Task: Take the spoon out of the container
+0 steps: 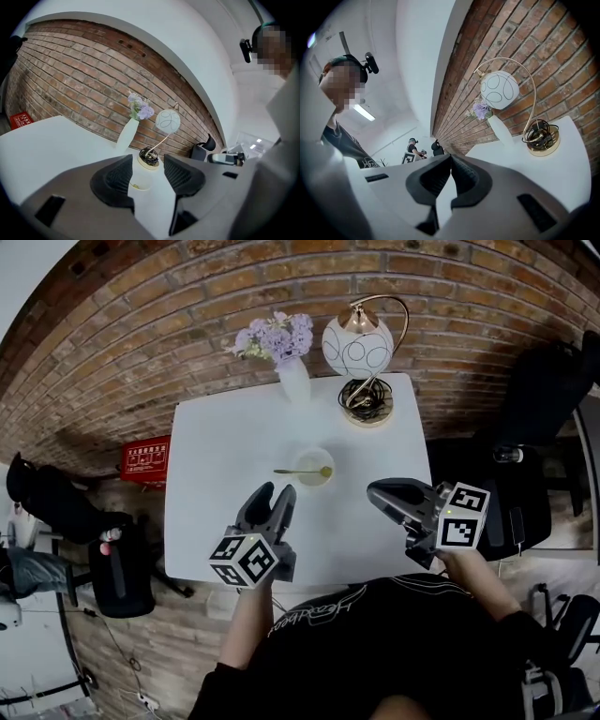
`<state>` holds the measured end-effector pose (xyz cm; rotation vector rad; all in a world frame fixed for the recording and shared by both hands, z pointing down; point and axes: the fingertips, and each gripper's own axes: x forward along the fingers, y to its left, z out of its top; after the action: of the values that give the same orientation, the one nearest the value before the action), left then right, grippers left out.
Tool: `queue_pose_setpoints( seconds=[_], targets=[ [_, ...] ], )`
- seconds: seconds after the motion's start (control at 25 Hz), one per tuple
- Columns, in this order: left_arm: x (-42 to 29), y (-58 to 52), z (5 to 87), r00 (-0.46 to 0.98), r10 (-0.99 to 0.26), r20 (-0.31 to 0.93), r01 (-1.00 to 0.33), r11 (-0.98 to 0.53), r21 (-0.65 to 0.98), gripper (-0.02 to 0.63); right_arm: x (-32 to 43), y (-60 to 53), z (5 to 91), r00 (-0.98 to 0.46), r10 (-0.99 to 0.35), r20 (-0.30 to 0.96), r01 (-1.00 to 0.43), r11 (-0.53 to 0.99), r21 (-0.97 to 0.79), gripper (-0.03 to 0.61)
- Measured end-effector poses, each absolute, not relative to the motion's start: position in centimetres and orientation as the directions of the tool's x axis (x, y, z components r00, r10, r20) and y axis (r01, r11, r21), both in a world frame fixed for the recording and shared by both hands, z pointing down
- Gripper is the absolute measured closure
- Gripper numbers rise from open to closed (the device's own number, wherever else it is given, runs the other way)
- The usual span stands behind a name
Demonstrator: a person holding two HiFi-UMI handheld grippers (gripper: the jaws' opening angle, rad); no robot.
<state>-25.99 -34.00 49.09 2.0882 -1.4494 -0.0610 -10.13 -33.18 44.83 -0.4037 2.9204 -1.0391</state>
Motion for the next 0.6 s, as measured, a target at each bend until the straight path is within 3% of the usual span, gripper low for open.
queue_pose_setpoints(
  seconds=[0.6],
  targets=[
    [-27.8,-38.8,56.9,0.351,-0.842,0.41,-0.847,-0.099,0.522,0.423,-8.8,-36.0,48.1,-0.956,-0.266,0.123,-0.279,0.694,-0.664,0.581]
  ],
)
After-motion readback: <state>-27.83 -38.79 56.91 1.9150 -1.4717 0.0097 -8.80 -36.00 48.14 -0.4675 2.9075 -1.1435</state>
